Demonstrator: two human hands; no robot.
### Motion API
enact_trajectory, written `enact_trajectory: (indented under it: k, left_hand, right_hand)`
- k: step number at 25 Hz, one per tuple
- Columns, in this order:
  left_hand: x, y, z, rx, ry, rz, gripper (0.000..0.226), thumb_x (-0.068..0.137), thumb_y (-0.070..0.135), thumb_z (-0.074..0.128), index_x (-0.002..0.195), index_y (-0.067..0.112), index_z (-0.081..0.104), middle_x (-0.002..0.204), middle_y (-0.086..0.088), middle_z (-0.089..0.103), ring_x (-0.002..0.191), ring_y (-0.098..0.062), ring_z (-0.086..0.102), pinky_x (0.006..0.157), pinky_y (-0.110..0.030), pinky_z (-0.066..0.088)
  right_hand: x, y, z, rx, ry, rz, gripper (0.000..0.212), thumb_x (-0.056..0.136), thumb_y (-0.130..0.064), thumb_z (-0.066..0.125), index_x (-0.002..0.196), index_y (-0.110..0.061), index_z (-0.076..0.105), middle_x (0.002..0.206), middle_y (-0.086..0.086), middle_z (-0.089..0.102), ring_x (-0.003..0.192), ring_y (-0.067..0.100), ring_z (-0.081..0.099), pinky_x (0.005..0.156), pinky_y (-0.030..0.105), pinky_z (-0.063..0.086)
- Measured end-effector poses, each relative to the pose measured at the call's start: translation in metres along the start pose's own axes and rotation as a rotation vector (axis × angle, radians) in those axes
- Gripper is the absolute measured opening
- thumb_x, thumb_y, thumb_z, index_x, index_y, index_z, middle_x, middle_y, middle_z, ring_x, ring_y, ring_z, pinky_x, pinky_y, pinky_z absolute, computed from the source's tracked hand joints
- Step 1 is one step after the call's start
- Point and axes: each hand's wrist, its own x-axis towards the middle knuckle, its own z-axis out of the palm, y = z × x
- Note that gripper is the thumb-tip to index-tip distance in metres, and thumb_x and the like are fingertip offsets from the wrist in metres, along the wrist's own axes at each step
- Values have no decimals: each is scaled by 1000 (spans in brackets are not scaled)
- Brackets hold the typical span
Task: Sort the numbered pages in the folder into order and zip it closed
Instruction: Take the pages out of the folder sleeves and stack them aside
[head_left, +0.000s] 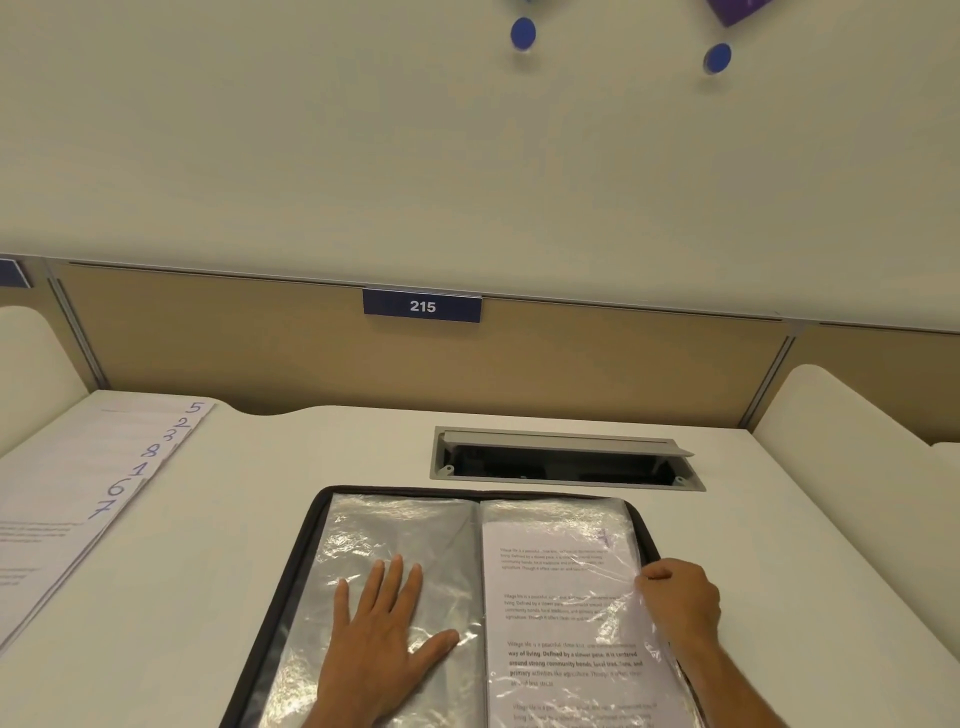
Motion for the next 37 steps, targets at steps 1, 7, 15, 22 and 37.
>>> enact_trajectory:
  k: [1,7,15,22,37]
  left_hand:
    - [0,0,0,-2,-15,0,87,84,87,37,140,24,57,147,-4,52,132,-26,53,114,-47,6]
    - [3,3,-19,-40,-21,-80,102,79,93,24,159,32,14,166,6,-1,155,-21,1,119,-47,-13]
    - [26,76,-99,-1065,82,-122,59,73,75,59,110,30,63,112,10,67,103,-10,64,85,-23,54]
    - [43,98,-145,-1359,28,-207,33,84,50,74,104,25,66,101,3,72,95,-16,71,87,-40,59]
    - [44,-60,-132,-827,223,-521,10,80,15,76,81,21,69,84,-4,73,71,-22,71,71,-38,61]
  right_hand:
    - [-2,-2,-2,14,15,-8,29,81,-4,67,63,-28,68,68,-6,70,69,20,64,61,28,49]
    - [-1,-38,-21,250,-118,120,3,77,0,70,78,-3,71,77,15,71,70,30,68,60,34,55]
    - [-38,-119,-34,468,-625,75,29,72,-11,69,99,1,65,103,21,69,81,28,66,58,29,53]
    - [-82,-158,-2,643,-791,-81,31,97,-22,47,109,-7,73,103,12,75,97,32,73,78,40,60]
    - [-51,-39,54,-425,-323,-436,64,98,-60,39,154,-29,31,164,-2,25,151,20,22,123,41,18]
